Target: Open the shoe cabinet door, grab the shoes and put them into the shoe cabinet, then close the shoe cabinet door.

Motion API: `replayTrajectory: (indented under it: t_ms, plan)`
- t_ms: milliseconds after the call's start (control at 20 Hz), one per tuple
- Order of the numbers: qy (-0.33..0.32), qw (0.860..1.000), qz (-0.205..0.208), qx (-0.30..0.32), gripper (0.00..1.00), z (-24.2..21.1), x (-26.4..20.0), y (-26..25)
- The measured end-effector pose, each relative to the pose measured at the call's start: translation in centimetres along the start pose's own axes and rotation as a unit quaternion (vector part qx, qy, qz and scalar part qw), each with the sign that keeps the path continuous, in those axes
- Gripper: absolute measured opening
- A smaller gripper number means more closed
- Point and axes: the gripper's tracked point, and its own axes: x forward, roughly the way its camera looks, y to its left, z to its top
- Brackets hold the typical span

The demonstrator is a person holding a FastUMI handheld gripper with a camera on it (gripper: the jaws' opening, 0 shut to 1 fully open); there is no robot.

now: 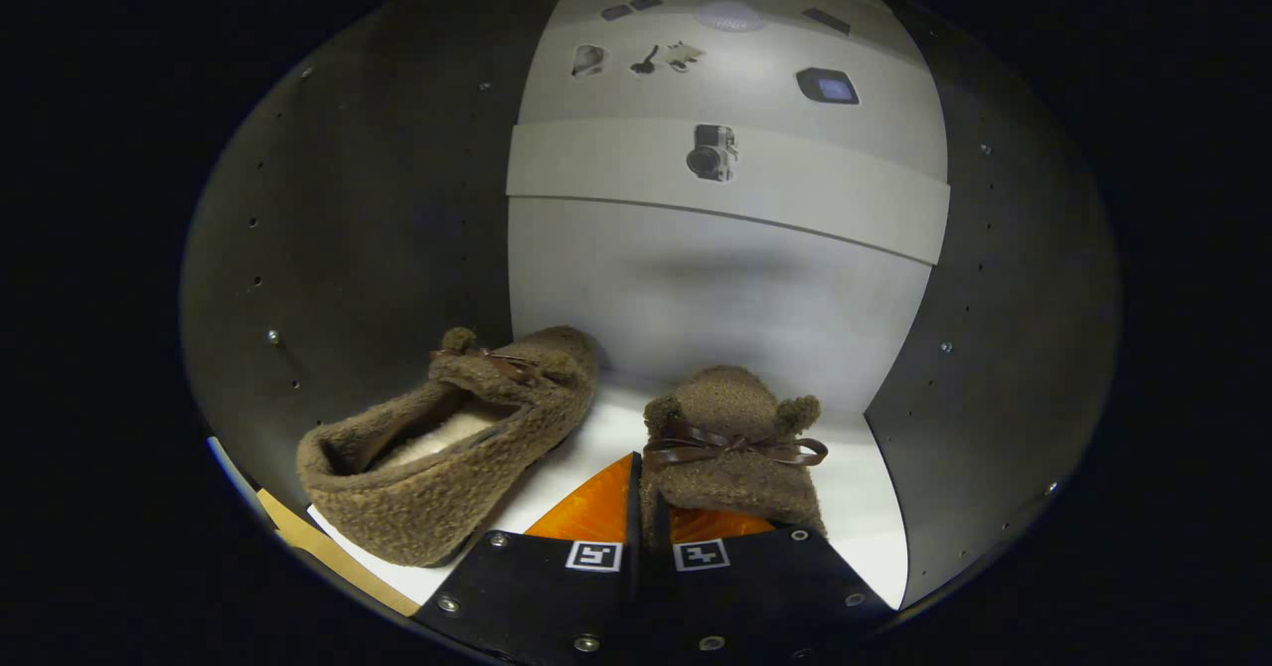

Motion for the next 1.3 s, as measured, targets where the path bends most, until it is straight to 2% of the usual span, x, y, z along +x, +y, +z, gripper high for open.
replayTrajectory:
  t_ms: [150, 300, 500, 600, 650, 700, 750, 950, 1050, 1300]
  plan:
    - [0.005, 1.000, 0.010, 0.018, 0.05, -0.2, 0.0, -0.1]
    - [0.012, 1.000, 0.003, 0.000, 0.06, -0.4, 0.1, 0.1]
    - [0.017, 1.000, -0.004, -0.010, 0.16, -0.6, 0.0, 0.5]
    - [0.032, 0.999, 0.004, -0.006, 0.24, -1.1, -0.5, 1.2]
    - [0.035, 0.999, 0.006, -0.005, 0.37, -1.0, -0.9, 1.6]
    - [0.039, 0.999, 0.008, -0.003, 0.43, -0.9, -1.3, 2.1]
    - [0.042, 0.999, 0.013, 0.004, 0.57, -0.8, -1.9, 2.7]
    - [0.042, 0.999, -0.019, 0.012, 0.86, -0.3, -4.4, 2.9]
    - [0.045, 0.998, -0.030, 0.023, 0.93, -0.4, -6.4, 2.9]
    - [0.021, 0.997, -0.057, 0.046, 0.93, 0.0, -11.8, 3.4]
